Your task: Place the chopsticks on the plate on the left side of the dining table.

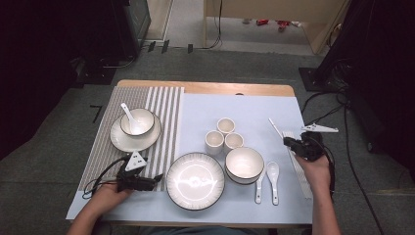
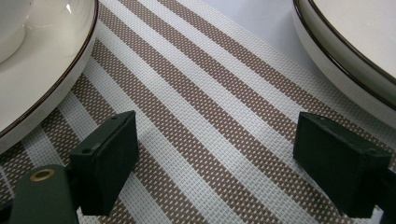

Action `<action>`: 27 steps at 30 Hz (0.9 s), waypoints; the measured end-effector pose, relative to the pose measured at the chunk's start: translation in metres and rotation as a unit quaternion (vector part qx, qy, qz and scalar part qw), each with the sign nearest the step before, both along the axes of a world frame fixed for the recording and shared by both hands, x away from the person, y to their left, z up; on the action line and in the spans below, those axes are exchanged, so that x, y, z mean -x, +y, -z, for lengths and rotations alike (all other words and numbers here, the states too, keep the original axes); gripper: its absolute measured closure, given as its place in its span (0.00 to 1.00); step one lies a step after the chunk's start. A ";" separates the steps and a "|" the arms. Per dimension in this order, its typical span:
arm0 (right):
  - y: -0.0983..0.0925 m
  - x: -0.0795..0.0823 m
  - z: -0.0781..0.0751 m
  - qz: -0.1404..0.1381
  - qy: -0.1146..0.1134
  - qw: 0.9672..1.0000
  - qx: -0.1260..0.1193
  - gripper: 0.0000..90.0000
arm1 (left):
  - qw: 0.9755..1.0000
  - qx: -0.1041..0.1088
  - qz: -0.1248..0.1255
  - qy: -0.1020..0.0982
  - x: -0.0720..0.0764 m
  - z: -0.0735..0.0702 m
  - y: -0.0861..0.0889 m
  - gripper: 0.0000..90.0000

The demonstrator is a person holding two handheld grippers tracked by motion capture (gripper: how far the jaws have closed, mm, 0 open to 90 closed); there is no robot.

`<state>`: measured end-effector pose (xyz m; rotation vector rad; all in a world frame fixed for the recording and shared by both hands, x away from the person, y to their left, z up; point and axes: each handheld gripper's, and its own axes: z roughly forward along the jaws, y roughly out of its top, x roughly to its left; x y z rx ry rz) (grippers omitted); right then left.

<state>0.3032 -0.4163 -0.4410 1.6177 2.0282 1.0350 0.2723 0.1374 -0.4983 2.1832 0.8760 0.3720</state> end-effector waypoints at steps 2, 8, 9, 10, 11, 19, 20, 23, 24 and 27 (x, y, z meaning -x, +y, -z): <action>0.001 0.000 -0.002 -0.003 0.000 1.000 0.001 0.95 | 1.000 0.000 0.000 0.000 0.000 0.000 0.000 0.16; 0.005 0.000 -0.006 -0.011 -0.001 1.000 0.000 0.95 | 1.000 0.000 0.000 0.000 0.000 0.000 0.000 0.16; 0.006 0.000 -0.007 -0.012 -0.001 1.000 0.000 0.95 | 1.000 0.000 0.000 0.000 0.000 0.000 0.000 0.16; 0.006 0.000 -0.007 -0.013 0.000 1.000 -0.001 0.95 | 1.000 0.000 0.000 0.000 0.000 0.000 0.000 0.16; 0.007 -0.001 -0.008 -0.015 -0.001 1.000 -0.001 0.95 | 1.000 0.000 0.000 0.000 0.000 0.000 0.000 0.16; 0.016 0.001 -0.012 -0.028 -0.003 1.000 -0.002 0.95 | 1.000 0.000 0.000 0.000 0.000 0.000 0.000 0.16; 0.016 0.001 -0.012 -0.029 -0.004 1.000 -0.004 0.95 | 1.000 0.000 0.000 0.000 0.000 0.000 0.000 0.16; 0.018 0.000 -0.014 -0.033 -0.004 0.999 -0.005 0.95 | 1.000 0.000 0.000 0.000 0.000 0.000 0.000 0.16; 0.019 0.000 -0.015 -0.035 -0.005 0.999 -0.004 0.95 | 1.000 0.000 0.000 0.000 0.000 0.000 0.000 0.16; 0.021 -0.001 -0.018 -0.038 -0.006 0.999 -0.006 0.95 | 1.000 0.000 0.000 0.000 0.000 0.000 0.000 0.16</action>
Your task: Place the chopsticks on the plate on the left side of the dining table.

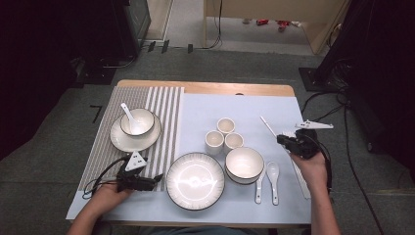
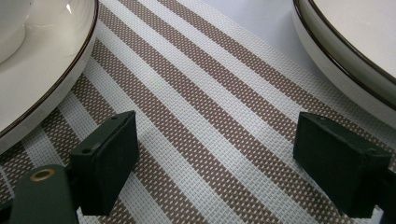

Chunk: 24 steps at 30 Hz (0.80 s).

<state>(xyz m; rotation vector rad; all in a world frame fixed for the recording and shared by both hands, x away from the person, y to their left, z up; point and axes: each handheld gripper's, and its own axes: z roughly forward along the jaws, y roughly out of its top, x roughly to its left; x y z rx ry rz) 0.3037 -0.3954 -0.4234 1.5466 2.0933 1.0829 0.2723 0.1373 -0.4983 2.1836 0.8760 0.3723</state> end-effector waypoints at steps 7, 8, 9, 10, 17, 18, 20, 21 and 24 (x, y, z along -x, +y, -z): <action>0.005 -0.002 -0.005 -0.009 -0.002 1.000 0.000 0.95 | 1.000 0.000 0.000 0.000 0.000 0.000 0.000 0.16; 0.006 -0.002 -0.006 -0.009 -0.002 1.000 -0.001 0.95 | 1.000 0.000 0.000 0.000 0.000 0.000 0.000 0.16; 0.007 -0.002 -0.007 -0.011 -0.003 1.000 -0.002 0.95 | 1.000 0.000 0.000 0.000 0.000 0.000 0.000 0.16; 0.008 -0.002 -0.008 -0.012 -0.003 1.000 0.000 0.95 | 1.000 0.000 0.000 0.000 0.000 0.000 0.000 0.16; 0.011 -0.002 -0.014 -0.019 -0.006 1.000 -0.011 0.95 | 1.000 0.000 0.000 0.000 0.000 0.000 0.000 0.16; 0.012 -0.002 -0.015 -0.019 -0.006 1.000 -0.012 0.95 | 1.000 0.000 0.000 0.000 0.000 0.000 0.000 0.16; 0.013 -0.002 -0.016 -0.022 -0.008 1.000 -0.009 0.95 | 1.000 0.000 0.000 0.000 0.000 0.000 0.000 0.16; 0.013 -0.003 -0.017 -0.023 -0.008 1.000 -0.009 0.95 | 1.000 0.000 0.000 0.000 0.000 0.000 0.000 0.16; 0.015 -0.003 -0.018 -0.026 -0.009 1.000 -0.010 0.95 | 1.000 0.000 0.000 0.000 0.000 0.000 0.000 0.16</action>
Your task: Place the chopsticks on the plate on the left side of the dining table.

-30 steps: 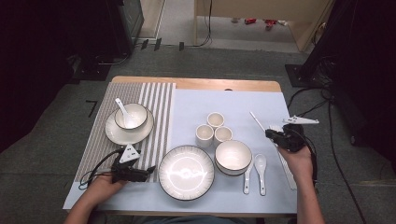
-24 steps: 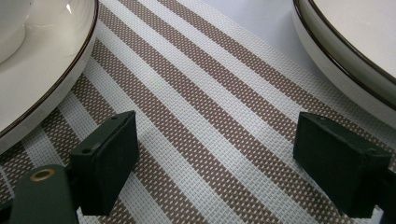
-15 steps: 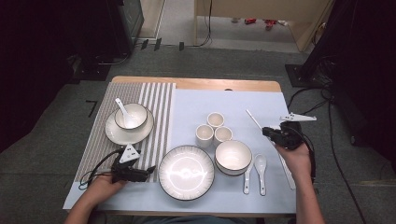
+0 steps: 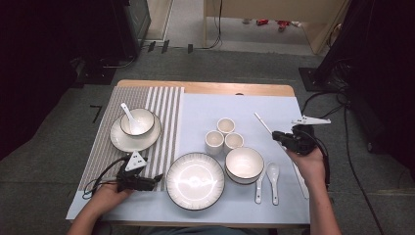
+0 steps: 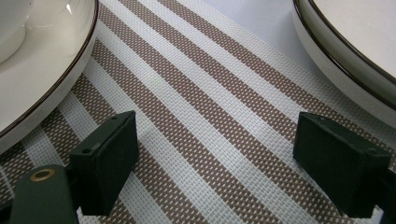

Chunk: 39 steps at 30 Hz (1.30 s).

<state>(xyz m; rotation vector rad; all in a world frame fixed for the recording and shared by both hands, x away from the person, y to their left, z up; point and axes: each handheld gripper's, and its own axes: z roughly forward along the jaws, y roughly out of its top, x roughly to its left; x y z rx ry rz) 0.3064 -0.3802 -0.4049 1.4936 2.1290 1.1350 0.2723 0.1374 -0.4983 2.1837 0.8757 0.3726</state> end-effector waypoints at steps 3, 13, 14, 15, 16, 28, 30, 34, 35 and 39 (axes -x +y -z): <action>0.002 0.000 -0.002 -0.003 -0.001 1.000 0.001 0.95 | 1.000 0.000 0.000 0.000 0.000 0.000 0.000 0.16; 0.010 -0.002 -0.004 -0.018 -0.006 1.000 0.002 0.95 | 1.000 0.000 0.000 0.000 0.000 0.000 0.000 0.16; 0.011 -0.002 -0.005 -0.019 -0.006 1.000 0.002 0.95 | 1.000 0.000 0.000 0.000 0.000 0.000 0.000 0.16; 0.012 -0.002 -0.005 -0.021 -0.008 1.000 0.002 0.95 | 1.000 0.000 0.000 0.000 0.000 0.000 0.000 0.16; 0.013 -0.002 -0.006 -0.022 -0.008 1.000 0.002 0.95 | 1.000 0.000 0.000 0.000 0.000 0.000 0.000 0.16; 0.021 -0.005 -0.010 -0.036 -0.015 0.999 -0.001 0.95 | 1.000 0.000 0.000 0.000 0.000 0.000 0.000 0.16; 0.023 -0.005 -0.010 -0.039 -0.015 0.999 0.000 0.95 | 1.000 0.000 0.000 0.000 0.000 0.000 0.000 0.16; 0.026 -0.006 -0.011 -0.046 -0.017 0.999 0.001 0.95 | 1.000 0.000 0.000 0.000 0.000 0.000 0.000 0.16; 0.027 -0.006 -0.011 -0.045 -0.015 0.999 0.001 0.95 | 1.000 0.000 0.000 0.000 0.000 0.000 0.000 0.16; 0.028 -0.006 -0.012 -0.050 -0.016 0.999 -0.001 0.95 | 1.000 0.000 0.000 0.000 0.000 0.000 0.000 0.16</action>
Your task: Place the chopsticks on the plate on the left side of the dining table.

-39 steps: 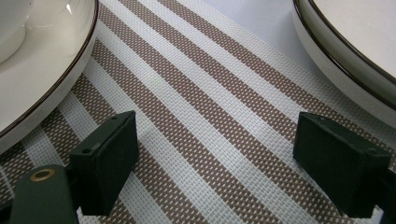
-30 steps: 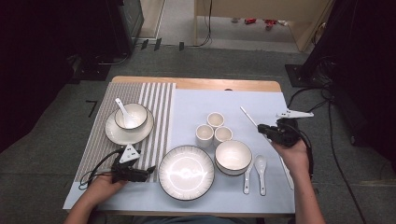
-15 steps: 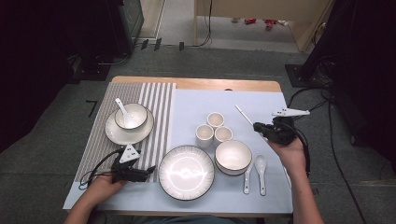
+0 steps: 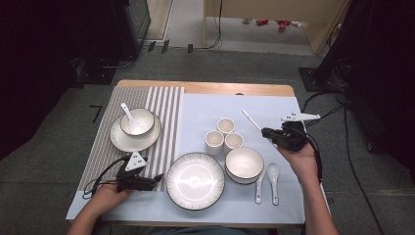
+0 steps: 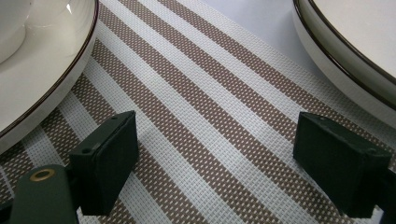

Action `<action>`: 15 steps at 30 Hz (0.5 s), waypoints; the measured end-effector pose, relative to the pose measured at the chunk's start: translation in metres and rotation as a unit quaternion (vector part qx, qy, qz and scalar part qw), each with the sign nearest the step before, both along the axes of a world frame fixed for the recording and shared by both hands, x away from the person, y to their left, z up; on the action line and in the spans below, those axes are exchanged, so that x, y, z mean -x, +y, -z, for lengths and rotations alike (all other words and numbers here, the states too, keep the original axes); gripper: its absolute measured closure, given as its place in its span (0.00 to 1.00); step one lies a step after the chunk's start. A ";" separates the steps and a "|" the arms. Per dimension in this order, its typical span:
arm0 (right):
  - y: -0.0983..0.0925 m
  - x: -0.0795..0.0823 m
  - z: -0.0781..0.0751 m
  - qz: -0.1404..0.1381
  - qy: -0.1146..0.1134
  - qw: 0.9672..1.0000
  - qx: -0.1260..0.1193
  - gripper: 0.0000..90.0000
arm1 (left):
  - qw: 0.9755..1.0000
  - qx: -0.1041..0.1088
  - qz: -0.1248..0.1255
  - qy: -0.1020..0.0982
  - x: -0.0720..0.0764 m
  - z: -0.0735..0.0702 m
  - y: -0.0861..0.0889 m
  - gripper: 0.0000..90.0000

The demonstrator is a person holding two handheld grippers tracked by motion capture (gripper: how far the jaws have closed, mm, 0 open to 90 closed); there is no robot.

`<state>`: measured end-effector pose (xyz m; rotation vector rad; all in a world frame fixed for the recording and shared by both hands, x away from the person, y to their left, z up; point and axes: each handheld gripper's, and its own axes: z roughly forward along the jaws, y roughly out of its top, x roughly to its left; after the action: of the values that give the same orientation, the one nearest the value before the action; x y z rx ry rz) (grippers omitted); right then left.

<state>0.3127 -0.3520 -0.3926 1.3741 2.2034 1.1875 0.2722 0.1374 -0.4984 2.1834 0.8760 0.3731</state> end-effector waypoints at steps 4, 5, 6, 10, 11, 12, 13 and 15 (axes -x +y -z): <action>0.002 0.000 -0.002 -0.007 -0.001 1.000 0.000 0.95 | 1.000 0.000 0.000 0.000 0.000 0.000 0.000 0.16; 0.003 0.000 -0.002 -0.010 -0.003 1.000 0.002 0.95 | 1.000 0.000 0.000 0.000 0.000 0.000 0.000 0.16; 0.004 0.000 -0.002 -0.011 -0.003 1.000 0.001 0.95 | 1.000 0.000 0.000 0.000 0.000 0.000 0.000 0.16; 0.006 -0.001 -0.004 -0.018 -0.004 1.000 0.002 0.95 | 1.000 0.000 0.000 0.000 0.000 0.000 0.000 0.16; 0.007 -0.001 -0.004 -0.020 -0.004 1.000 0.003 0.95 | 1.000 0.000 0.000 0.000 0.000 0.000 0.000 0.16; 0.008 -0.001 -0.004 -0.021 -0.003 1.000 0.002 0.95 | 1.000 0.000 0.000 0.000 0.000 0.000 0.000 0.16; 0.009 -0.001 -0.004 -0.022 -0.002 1.000 0.003 0.95 | 1.000 0.000 0.000 0.000 0.000 0.000 0.000 0.16; 0.011 -0.002 -0.005 -0.027 -0.004 1.000 0.004 0.95 | 1.000 0.000 0.000 0.000 0.000 0.000 0.000 0.16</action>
<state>0.3147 -0.3408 -0.3877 1.3120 2.2499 1.1997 0.2723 0.1375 -0.4983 2.1838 0.8755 0.3736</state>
